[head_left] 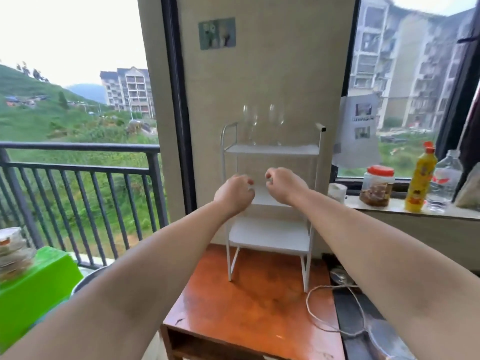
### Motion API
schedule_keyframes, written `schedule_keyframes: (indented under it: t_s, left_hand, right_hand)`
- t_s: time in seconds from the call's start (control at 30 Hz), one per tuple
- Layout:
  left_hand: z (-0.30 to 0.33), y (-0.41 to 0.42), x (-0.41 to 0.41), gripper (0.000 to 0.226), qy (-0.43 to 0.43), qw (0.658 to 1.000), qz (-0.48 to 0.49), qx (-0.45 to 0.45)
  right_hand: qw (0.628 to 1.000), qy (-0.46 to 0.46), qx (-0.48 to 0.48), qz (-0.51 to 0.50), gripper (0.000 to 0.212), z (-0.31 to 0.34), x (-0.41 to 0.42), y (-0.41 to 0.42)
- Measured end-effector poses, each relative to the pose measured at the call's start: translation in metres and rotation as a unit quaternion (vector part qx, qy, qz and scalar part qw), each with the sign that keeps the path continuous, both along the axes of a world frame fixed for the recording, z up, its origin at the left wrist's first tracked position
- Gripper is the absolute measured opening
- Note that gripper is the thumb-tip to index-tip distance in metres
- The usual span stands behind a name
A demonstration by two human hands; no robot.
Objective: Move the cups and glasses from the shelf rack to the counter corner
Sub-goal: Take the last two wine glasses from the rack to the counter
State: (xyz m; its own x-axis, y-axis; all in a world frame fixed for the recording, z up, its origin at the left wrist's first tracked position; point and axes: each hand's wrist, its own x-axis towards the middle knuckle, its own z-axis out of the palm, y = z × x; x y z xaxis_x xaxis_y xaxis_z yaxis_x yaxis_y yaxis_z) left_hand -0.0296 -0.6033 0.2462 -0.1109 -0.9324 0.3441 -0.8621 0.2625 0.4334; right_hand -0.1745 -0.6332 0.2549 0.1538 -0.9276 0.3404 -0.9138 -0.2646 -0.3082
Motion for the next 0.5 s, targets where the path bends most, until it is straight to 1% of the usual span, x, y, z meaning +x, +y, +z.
schedule_keyframes:
  t_s: [0.13, 0.23, 0.3, 0.37, 0.43, 0.5]
  left_hand:
    - [0.033, -0.054, -0.008, 0.036, 0.039, 0.999, -0.012, -0.035]
    - [0.052, -0.101, -0.011, 0.034, 0.067, 0.995, -0.008, -0.070]
    - [0.061, -0.132, -0.013, 0.030, 0.096, 0.992, 0.000, -0.081]
    - [0.070, -0.166, -0.015, 0.025, 0.138, 0.987, 0.014, -0.078]
    - [0.078, -0.202, -0.019, 0.020, 0.185, 0.980, 0.034, -0.069]
    - [0.082, -0.231, -0.023, 0.015, 0.245, 0.968, 0.041, -0.044]
  right_hand:
    - [0.999, 0.009, -0.049, -0.013, 0.032, 0.042, 0.001, -0.050]
    - [0.996, -0.024, -0.084, -0.025, 0.030, 0.064, -0.002, -0.095]
    - [0.991, -0.084, -0.096, -0.039, 0.027, 0.074, -0.007, -0.120]
    - [0.981, -0.163, -0.088, -0.058, 0.022, 0.079, -0.012, -0.148]
    - [0.963, -0.256, -0.046, -0.075, 0.023, 0.084, -0.018, -0.181]
    - [0.928, -0.365, 0.014, -0.072, 0.028, 0.085, -0.020, -0.207]
